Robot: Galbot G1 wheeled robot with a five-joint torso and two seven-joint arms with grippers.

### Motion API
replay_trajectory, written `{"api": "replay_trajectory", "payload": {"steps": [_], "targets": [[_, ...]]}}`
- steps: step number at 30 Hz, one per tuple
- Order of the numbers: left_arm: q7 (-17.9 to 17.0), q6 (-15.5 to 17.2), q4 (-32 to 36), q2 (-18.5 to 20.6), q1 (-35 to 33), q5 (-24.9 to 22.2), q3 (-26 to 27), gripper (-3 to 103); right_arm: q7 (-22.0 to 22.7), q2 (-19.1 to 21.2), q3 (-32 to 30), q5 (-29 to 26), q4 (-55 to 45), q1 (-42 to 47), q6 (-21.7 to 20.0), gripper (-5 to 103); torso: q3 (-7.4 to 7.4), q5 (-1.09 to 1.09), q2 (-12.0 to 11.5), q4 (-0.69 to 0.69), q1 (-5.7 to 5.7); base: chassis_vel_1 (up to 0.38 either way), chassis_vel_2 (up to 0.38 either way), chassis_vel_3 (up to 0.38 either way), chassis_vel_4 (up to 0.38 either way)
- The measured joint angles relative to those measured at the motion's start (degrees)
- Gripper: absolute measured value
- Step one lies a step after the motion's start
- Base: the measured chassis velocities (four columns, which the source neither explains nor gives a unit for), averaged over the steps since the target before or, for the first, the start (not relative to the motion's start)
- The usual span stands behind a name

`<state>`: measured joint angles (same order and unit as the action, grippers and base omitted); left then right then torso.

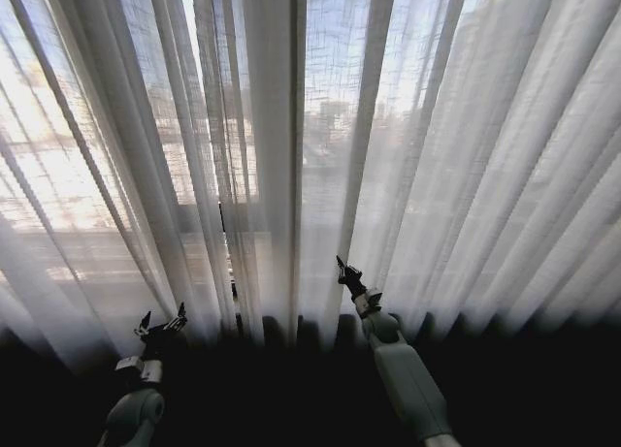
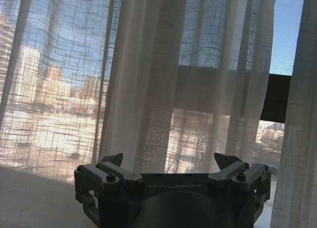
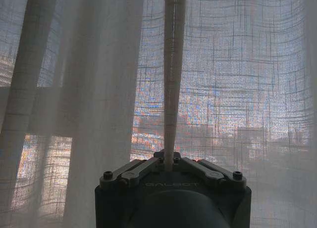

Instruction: Open the curtains by pulling them apart, changing their state from closed to fully open.

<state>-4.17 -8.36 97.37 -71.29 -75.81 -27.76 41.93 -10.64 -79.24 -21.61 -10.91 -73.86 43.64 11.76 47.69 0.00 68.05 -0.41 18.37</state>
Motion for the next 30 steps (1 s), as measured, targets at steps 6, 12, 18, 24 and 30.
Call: {"api": "replay_trajectory", "payload": {"steps": [6, 12, 18, 24, 30], "targets": [[0.0, 0.0, 0.0, 0.0, 0.0, 0.0, 0.0, 100, -0.65, 0.22, -0.32, 0.14, 0.0, 0.01, -0.33, 0, 0.0, -0.01, 0.0, -0.01, 0.0, -0.13, -0.115, 0.116, 0.116], [0.0, 0.0, 0.0, 0.0, 0.0, 0.0, 0.0, 100, -0.96, 0.35, -0.57, 0.21, 0.11, 0.1, -0.34, 0, 0.0, 0.0, 0.0, -0.02, 0.0, -0.231, -0.208, 0.222, 0.207], [0.0, 0.0, 0.0, 0.0, 0.0, 0.0, 0.0, 100, -1.08, 0.48, -0.68, 0.03, 0.0, 0.29, -0.33, 0, 0.0, 0.0, 0.0, -0.02, 0.0, -0.307, -0.305, 0.301, 0.294], [0.0, 0.0, 0.0, 0.0, 0.0, 0.0, 0.0, 100, -1.17, 1.04, -1.09, -0.41, -0.23, 0.6, -0.29, 0, 0.0, 0.02, 0.0, -0.02, 0.0, -0.352, -0.347, 0.343, 0.348], [0.0, 0.0, 0.0, 0.0, 0.0, 0.0, -0.01, 100, -1.64, 1.77, -1.72, -0.86, -0.4, 1.12, -0.22, 0, 0.0, 0.01, 0.0, -0.02, 0.0, -0.362, -0.378, 0.361, 0.373]]}}
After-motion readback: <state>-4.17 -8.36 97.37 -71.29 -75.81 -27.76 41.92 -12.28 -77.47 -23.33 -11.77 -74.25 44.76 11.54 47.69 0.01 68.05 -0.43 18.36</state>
